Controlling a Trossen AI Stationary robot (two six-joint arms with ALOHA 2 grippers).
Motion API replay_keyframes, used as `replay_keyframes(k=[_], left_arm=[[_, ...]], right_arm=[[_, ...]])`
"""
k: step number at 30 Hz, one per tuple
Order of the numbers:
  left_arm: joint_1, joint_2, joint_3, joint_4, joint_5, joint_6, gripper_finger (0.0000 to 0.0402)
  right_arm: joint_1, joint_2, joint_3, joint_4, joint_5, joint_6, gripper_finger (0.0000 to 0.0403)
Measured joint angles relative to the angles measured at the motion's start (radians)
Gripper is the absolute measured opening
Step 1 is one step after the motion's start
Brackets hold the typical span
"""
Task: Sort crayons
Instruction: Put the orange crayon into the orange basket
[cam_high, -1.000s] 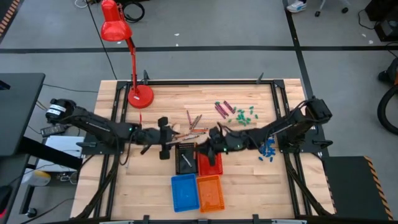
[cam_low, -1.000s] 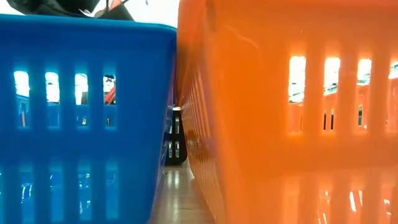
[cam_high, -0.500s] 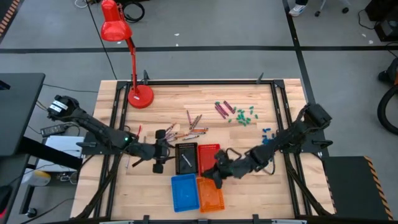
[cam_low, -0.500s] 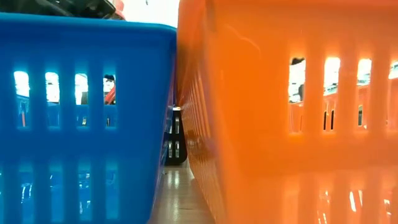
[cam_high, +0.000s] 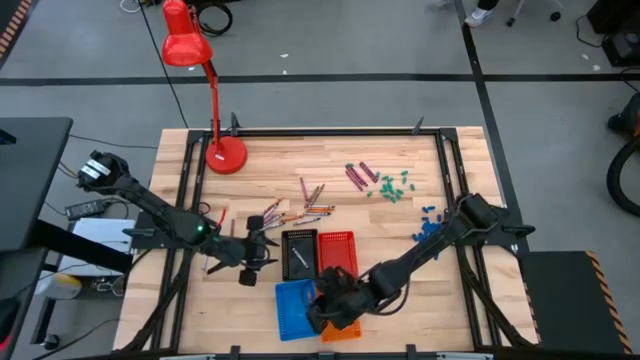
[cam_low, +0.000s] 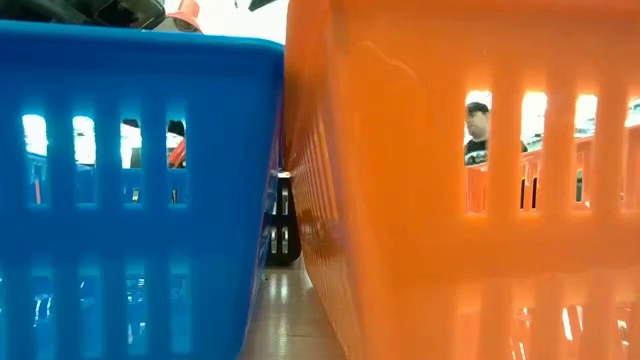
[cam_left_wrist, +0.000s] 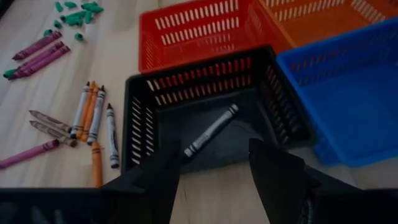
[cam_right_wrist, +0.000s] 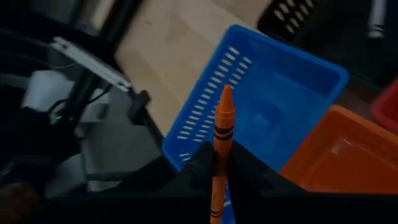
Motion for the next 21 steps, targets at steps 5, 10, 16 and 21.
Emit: replay_keyframes(k=[5, 10, 16, 21], left_arm=[[-0.033, 0.000, 0.000, -0.047, -0.001, -0.029, 0.0201], [-0.067, 0.000, 0.000, -0.102, -0.075, -0.080, 0.0201], [-0.098, 0.000, 0.000, -0.106, -0.140, -0.083, 0.0201], [-0.101, 0.000, 0.000, -0.102, -0.147, -0.056, 0.0201]], right_arm=[[0.008, 0.031, 0.098, -0.191, -0.009, 0.125, 0.0037], [0.018, 0.030, 0.099, -0.263, -0.045, 0.258, 0.0037], [0.034, 0.064, 0.098, -0.260, -0.093, 0.362, 0.0038], [0.035, 0.121, 0.098, -0.242, -0.175, 0.407, 0.0038]])
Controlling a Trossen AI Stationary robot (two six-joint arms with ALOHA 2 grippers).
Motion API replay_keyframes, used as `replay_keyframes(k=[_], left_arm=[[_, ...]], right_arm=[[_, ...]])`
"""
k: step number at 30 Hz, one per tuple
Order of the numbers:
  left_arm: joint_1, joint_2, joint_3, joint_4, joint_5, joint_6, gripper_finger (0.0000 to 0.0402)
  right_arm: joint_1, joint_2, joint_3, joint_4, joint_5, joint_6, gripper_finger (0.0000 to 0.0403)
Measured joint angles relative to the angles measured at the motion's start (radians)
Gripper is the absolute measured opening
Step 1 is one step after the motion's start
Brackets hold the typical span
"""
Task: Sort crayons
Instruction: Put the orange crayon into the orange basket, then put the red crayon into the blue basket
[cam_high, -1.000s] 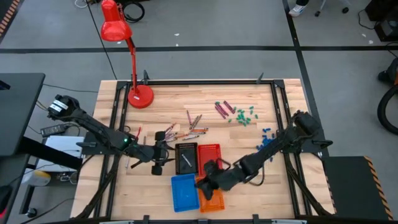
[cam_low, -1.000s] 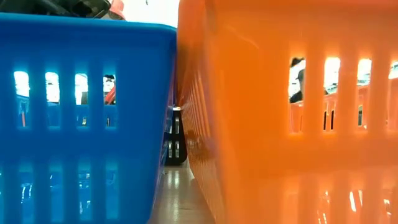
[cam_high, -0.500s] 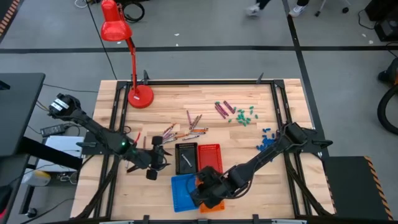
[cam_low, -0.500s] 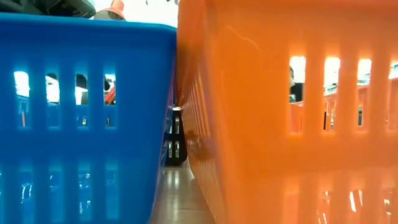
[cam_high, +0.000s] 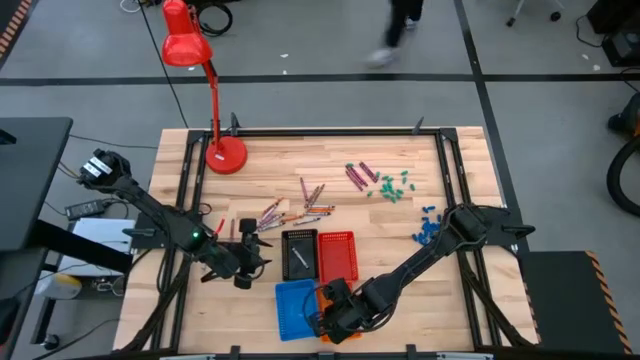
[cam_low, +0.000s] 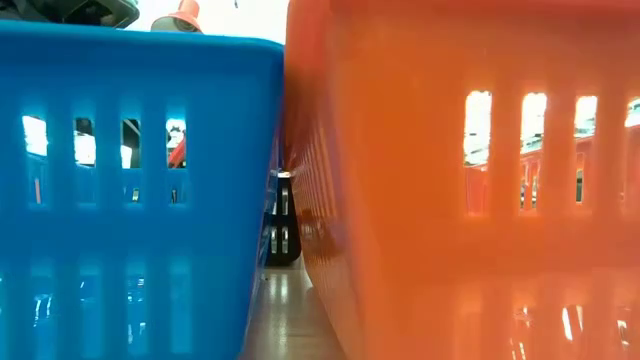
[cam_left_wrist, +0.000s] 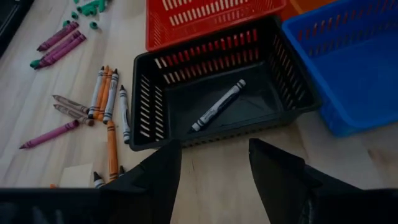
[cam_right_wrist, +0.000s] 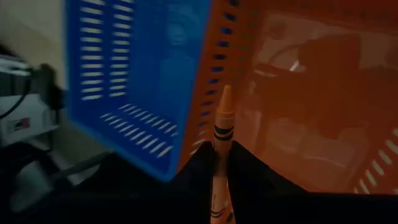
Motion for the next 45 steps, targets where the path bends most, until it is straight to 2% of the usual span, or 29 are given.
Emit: replay_keyframes(k=[12, 22, 27, 34, 37, 42, 45], left_arm=[[-0.022, 0.000, -0.001, -0.005, 0.001, 0.016, 0.0201], [-0.038, 0.000, -0.002, -0.001, 0.002, 0.011, 0.0201], [-0.038, 0.000, -0.002, 0.000, 0.003, 0.016, 0.0201], [-0.037, 0.000, -0.002, 0.000, 0.003, 0.016, 0.0201], [-0.036, 0.000, -0.002, -0.005, 0.003, 0.017, 0.0201], [0.002, 0.000, -0.002, -0.058, 0.003, 0.007, 0.0201], [0.048, 0.000, -0.003, -0.082, 0.002, -0.021, 0.0201]], right_arm=[[0.000, 0.006, 0.000, -0.067, -0.022, 0.041, 0.0040], [-0.001, 0.006, 0.000, -0.069, -0.051, 0.030, 0.0099], [-0.011, 0.002, 0.000, -0.074, -0.047, 0.018, 0.0106], [-0.030, -0.070, 0.000, -0.115, 0.067, -0.064, 0.0105], [-0.036, -0.113, 0.000, -0.186, 0.170, -0.132, 0.0105], [-0.057, -0.151, 0.000, -0.328, 0.341, -0.323, 0.0105], [-0.083, -0.162, 0.000, -0.350, 0.444, -0.482, 0.0105]])
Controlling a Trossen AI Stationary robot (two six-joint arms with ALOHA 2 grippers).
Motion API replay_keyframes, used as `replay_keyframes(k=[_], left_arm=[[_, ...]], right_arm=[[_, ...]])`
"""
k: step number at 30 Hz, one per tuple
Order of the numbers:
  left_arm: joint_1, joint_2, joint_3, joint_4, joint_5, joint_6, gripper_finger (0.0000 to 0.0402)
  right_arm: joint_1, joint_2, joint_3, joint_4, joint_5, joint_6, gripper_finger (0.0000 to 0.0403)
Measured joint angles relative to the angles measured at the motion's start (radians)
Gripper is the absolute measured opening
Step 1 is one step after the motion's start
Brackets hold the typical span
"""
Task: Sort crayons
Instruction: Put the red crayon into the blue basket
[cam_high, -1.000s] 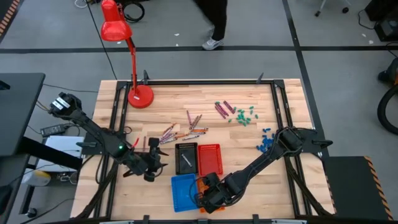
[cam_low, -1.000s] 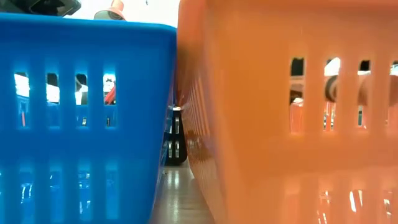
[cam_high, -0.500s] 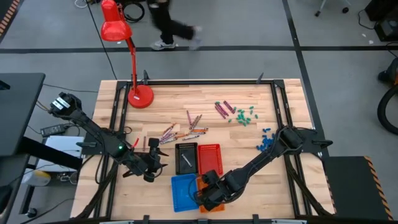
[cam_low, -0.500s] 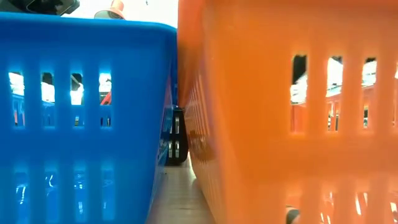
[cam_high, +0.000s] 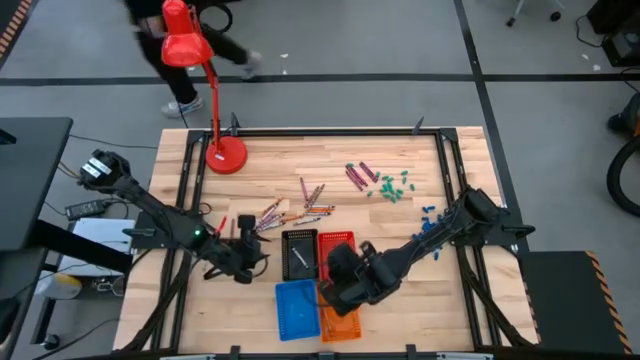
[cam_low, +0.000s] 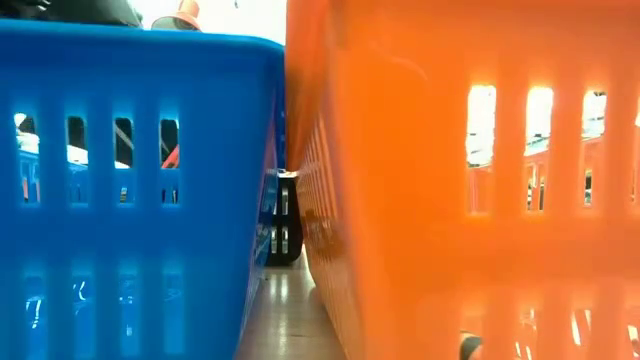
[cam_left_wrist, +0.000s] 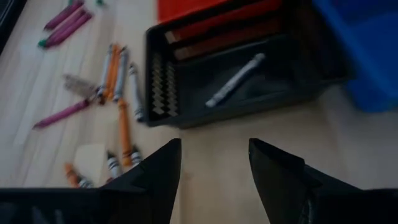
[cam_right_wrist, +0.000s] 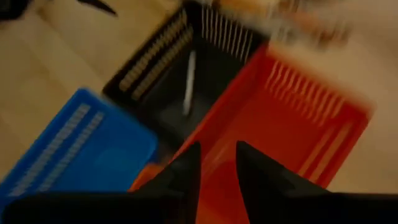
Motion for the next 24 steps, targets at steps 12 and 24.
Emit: replay_keyframes(k=[12, 24], left_arm=[[0.213, 0.000, 0.000, -0.188, 0.021, -0.271, 0.0201], [0.287, 0.000, 0.000, -0.461, 0.114, -0.753, 0.0201]], right_arm=[[-0.096, 0.000, 0.000, 0.001, 0.352, -0.488, 0.0105], [-0.143, 0.001, 0.000, 0.003, 0.306, -0.801, 0.0105]])
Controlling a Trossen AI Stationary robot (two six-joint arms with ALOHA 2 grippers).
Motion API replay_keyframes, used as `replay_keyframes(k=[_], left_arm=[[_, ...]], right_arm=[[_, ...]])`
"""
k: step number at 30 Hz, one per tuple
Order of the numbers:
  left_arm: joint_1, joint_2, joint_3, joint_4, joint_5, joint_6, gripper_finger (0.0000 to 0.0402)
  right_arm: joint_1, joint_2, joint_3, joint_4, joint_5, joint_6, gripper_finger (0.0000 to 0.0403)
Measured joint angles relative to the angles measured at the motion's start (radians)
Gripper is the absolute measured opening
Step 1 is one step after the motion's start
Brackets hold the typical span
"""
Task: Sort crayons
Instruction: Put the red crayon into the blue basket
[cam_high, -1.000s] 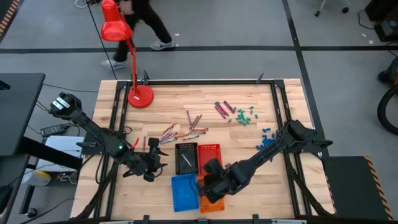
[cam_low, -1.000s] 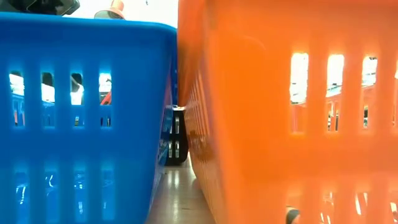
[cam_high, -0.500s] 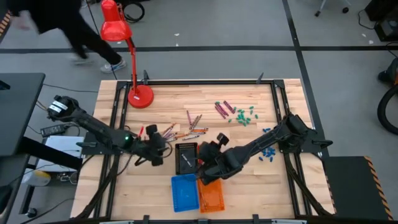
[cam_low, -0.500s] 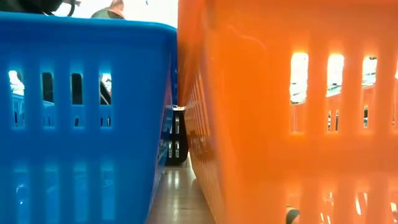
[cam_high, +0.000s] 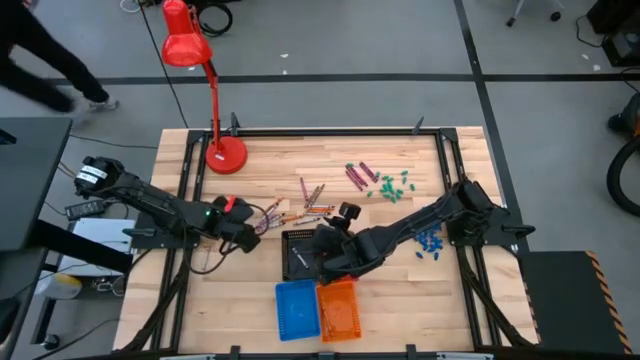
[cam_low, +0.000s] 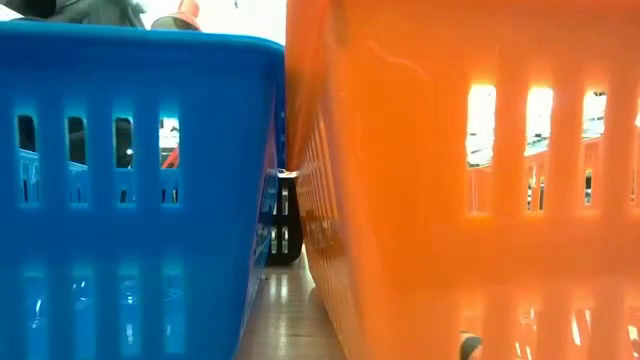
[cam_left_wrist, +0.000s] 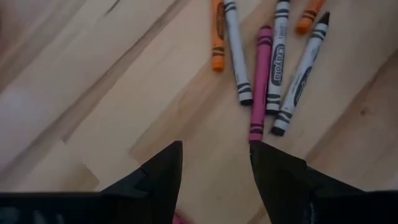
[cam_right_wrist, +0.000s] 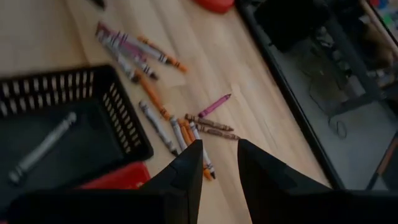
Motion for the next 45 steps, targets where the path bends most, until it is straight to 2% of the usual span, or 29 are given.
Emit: replay_keyframes(k=[6, 11, 16, 20, 27, 30, 37, 45], left_arm=[[-0.005, 0.000, 0.000, -0.003, 0.002, -0.134, 0.0195], [-0.041, 0.000, 0.006, -0.006, 0.001, -0.206, 0.0192], [-0.075, 0.000, 0.060, -0.037, -0.023, -0.232, 0.0192], [-0.082, 0.000, 0.085, -0.116, -0.037, -0.270, 0.0192], [-0.081, 0.000, 0.084, -0.230, -0.003, -0.435, 0.0192], [-0.081, 0.000, 0.084, -0.242, 0.024, -0.486, 0.0192], [-0.081, 0.000, 0.056, -0.245, 0.048, -0.575, 0.0192], [-0.081, 0.000, -0.024, -0.217, 0.071, -0.650, 0.0192]], right_arm=[[-0.024, 0.000, 0.000, -0.056, -0.013, -0.119, 0.0105], [-0.039, -0.006, -0.031, -0.186, 0.080, -0.097, 0.0101], [-0.043, -0.125, -0.151, -0.159, 0.093, -0.087, 0.0094], [-0.045, -0.265, -0.302, 0.010, 0.033, -0.179, 0.0091], [-0.066, -0.517, -0.622, 0.502, -0.236, -0.437, 0.0091], [-0.079, -0.579, -0.716, 0.646, -0.291, -0.478, 0.0091], [-0.089, -0.622, -0.809, 0.803, -0.344, -0.539, 0.0091], [-0.089, -0.621, -0.811, 0.805, -0.412, -0.559, 0.0091]])
